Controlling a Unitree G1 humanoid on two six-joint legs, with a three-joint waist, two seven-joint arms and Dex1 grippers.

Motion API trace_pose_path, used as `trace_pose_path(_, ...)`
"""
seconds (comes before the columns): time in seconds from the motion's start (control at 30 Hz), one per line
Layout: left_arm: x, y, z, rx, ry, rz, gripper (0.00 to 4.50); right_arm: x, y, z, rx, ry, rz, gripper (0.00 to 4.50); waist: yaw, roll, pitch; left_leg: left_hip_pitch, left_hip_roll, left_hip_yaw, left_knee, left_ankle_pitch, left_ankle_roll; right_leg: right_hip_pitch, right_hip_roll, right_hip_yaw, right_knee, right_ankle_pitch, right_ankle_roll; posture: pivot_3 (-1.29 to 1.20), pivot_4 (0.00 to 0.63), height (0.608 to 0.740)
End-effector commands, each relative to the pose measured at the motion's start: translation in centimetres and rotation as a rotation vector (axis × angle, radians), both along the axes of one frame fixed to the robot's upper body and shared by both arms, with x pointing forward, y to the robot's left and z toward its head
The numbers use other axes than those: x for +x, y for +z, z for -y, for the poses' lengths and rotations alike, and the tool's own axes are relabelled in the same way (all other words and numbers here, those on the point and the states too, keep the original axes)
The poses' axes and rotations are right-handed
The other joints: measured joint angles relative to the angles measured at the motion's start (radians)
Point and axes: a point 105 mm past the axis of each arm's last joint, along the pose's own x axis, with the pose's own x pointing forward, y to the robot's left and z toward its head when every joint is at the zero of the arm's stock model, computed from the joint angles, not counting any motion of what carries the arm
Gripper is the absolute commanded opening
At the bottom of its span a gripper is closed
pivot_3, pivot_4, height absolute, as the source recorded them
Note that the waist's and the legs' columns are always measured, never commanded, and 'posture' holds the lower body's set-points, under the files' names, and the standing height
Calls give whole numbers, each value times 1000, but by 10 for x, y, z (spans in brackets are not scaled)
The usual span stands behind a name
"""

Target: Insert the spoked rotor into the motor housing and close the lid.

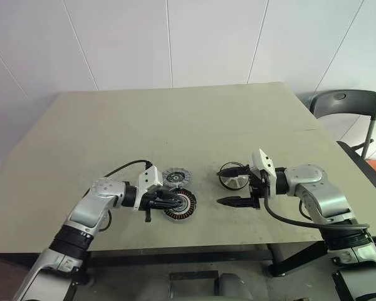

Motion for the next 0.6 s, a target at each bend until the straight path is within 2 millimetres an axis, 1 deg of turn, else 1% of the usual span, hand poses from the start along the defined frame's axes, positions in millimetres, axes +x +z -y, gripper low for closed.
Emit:
trace_pose_path(0.03,6,10,1,3,-13,49,777,1,17,-5,18,23,70,4500,-1,0,0,0,0,0,0,0,0,0,0,0,0,0,0,0,0,740)
trace_pose_path(0.4,6,9,-1,5,-11,39,777,1,18,-7,25,28,69,4500,-1,0,0,0,0,0,0,0,0,0,0,0,0,0,0,0,0,740)
trace_pose_path(0.5,4,11,1,-10,-22,17,777,1,19,-7,27,29,69,4500,-1,0,0,0,0,0,0,0,0,0,0,0,0,0,0,0,0,740)
trace_pose_path(0.57,5,10,-1,7,-22,30,1515,1,19,-7,27,29,69,4500,-1,0,0,0,0,0,0,0,0,0,0,0,0,0,0,0,0,740)
trace_pose_path(0.6,5,11,-1,8,-23,21,1792,1,19,-7,28,28,69,4500,-1,0,0,0,0,0,0,0,0,0,0,0,0,0,0,0,0,740)
